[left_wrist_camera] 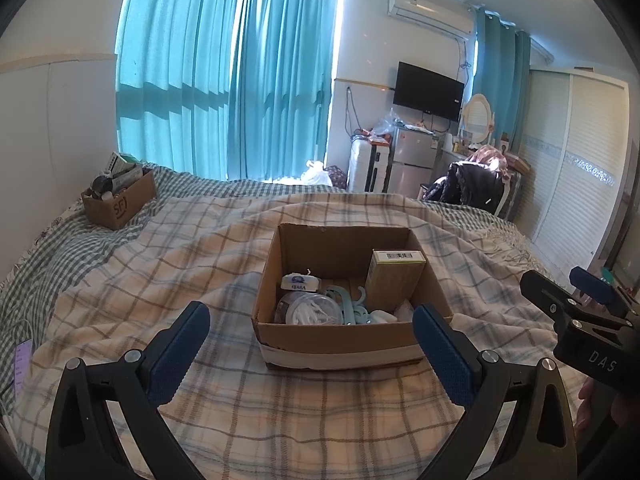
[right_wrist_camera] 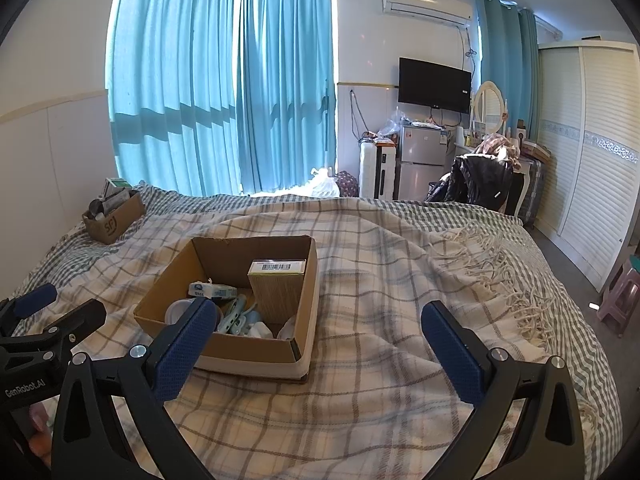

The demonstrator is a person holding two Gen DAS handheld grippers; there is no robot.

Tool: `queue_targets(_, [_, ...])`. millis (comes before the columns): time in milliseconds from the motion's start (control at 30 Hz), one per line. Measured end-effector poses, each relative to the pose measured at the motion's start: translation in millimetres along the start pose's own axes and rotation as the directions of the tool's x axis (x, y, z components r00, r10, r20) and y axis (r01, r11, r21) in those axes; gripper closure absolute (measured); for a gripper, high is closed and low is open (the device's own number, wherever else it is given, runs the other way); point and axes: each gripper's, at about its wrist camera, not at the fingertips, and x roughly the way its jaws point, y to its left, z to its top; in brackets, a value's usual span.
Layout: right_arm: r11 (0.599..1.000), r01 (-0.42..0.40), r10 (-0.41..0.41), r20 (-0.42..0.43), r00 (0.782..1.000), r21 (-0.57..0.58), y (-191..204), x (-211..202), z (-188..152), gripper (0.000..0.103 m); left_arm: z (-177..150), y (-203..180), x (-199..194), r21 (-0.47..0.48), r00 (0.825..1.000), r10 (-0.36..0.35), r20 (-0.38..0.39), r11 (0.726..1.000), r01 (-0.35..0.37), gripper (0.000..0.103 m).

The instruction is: Organize objects

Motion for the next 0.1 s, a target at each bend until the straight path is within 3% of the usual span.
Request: queue_targets(100, [1.0,0.001,-0.001,-0.001,1.0,-0.001,0.1,0.0,-0.2,0.0,0.8,-0.1,-0.3,0.005,1.0,0.003,0.004,1.0,-0.003,0.0])
